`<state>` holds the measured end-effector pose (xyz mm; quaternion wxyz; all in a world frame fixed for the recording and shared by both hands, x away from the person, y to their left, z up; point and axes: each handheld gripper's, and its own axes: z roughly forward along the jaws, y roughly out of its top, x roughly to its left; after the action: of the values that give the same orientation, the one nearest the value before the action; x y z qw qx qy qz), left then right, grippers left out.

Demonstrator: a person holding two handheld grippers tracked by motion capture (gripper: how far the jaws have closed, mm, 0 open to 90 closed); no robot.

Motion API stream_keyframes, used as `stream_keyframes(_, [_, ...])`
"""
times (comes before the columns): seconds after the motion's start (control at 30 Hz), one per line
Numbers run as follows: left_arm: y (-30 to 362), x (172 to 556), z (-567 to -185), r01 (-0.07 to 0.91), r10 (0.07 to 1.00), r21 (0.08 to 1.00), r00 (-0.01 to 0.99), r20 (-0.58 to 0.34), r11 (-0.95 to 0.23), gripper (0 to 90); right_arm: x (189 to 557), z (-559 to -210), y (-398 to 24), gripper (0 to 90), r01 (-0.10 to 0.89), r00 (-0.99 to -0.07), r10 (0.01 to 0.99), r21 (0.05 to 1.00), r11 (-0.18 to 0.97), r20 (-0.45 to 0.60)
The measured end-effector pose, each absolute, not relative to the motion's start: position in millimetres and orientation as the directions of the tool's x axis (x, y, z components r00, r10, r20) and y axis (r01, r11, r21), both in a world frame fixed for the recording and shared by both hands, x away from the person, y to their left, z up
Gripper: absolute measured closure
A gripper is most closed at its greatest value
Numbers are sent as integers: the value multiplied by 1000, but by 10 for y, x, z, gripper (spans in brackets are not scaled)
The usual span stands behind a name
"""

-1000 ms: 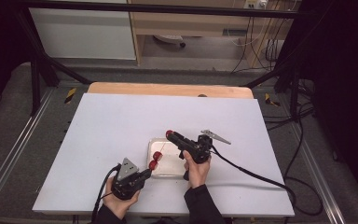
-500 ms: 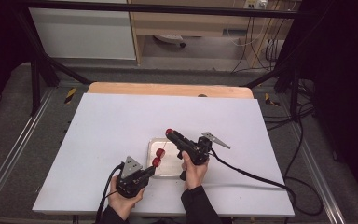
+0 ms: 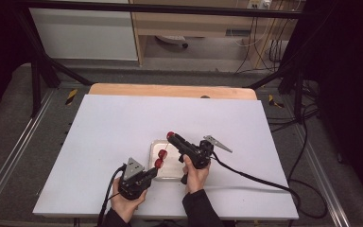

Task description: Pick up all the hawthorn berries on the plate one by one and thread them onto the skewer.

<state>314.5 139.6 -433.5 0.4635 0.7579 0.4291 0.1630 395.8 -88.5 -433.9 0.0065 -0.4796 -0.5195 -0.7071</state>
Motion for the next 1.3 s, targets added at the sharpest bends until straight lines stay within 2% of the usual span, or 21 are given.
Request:
stream_keyframes(0.63, [1331, 3213, -4282, 485, 810, 856, 567, -150, -181, 883, 3877, -4386, -842, 638, 558, -540, 458, 707, -434, 707])
stream_keyframes(0.93, [1338, 3243, -4336, 490, 800, 849, 581, -149, -197, 883, 3871, -4395, -844, 629, 562, -544, 482, 725, -399, 687])
stream_keyframes(1.23, [1470, 3248, -4348, 482, 792, 845, 598, -121, -234, 883, 3866, -4255, -955, 352, 546, -580, 570, 797, -258, 582])
stream_keyframes(1.3, [1501, 3252, -4350, 488, 787, 840, 603, -127, -238, 882, 3883, -4238, -1002, 275, 551, -590, 600, 813, -190, 540])
